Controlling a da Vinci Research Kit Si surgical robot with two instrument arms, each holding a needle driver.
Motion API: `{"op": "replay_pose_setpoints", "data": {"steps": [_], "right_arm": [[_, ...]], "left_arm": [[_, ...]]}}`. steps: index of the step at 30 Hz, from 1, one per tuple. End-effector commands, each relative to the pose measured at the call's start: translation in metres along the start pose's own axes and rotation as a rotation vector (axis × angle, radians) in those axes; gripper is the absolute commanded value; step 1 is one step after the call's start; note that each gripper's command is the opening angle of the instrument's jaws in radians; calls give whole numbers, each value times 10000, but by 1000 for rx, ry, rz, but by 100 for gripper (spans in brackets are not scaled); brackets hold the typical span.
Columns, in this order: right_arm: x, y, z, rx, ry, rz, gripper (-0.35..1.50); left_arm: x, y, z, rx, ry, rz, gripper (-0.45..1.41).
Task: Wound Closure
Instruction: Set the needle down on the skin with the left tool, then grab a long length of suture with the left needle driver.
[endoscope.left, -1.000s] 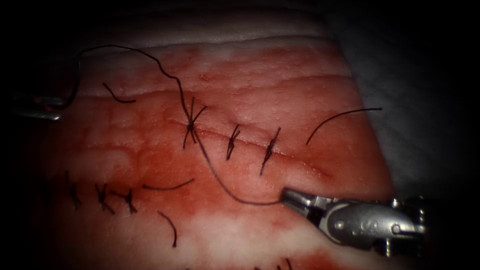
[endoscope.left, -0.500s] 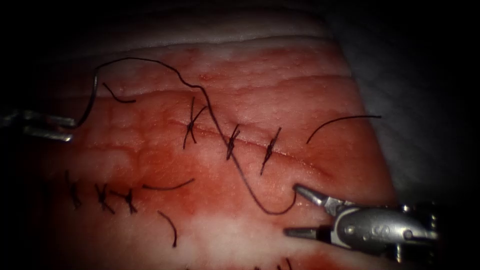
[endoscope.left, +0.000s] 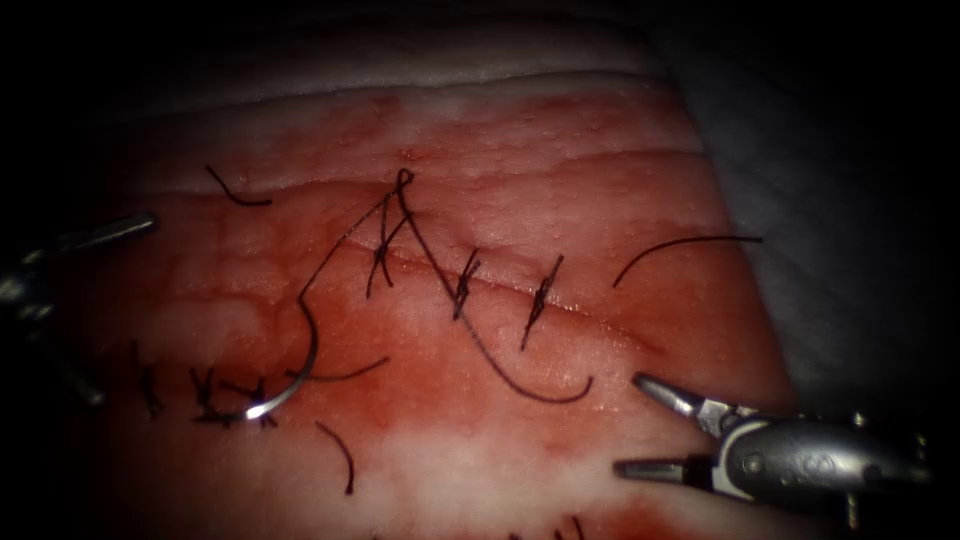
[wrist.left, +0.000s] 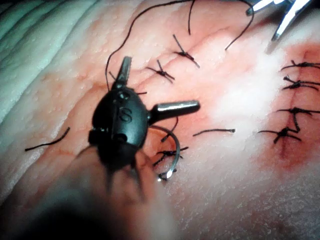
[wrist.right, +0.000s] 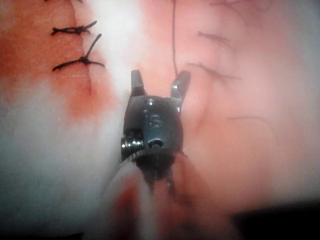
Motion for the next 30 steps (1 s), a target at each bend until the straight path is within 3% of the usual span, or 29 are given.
{"op": "replay_pose_setpoints", "data": {"steps": [1, 4, 10, 14, 20, 24, 30], "right_arm": [[-2, -3, 9, 0, 2, 0, 103], [-2, -4, 9, 3, 4, -1, 98], [-1, -5, 12, 0, 4, -1, 93], [-1, -8, 13, -2, 4, -2, 93], [-2, -9, 13, -2, 5, -4, 84], [-6, -10, 14, -3, 6, -7, 73], [-10, -12, 15, -9, 4, -11, 73]], "left_arm": [[-4, -6, 3, 14, -19, -40, 78], [-3, -17, 4, 76, -52, -76, 39], [-19, -58, 30, 247, -130, -113, 29], [-44, -88, 50, 297, -164, -119, 26], [-82, -134, 79, 282, -149, -112, 27], [-90, -163, 97, 269, -97, -114, 27], [-96, -180, 128, 272, -72, -114, 31]]}}
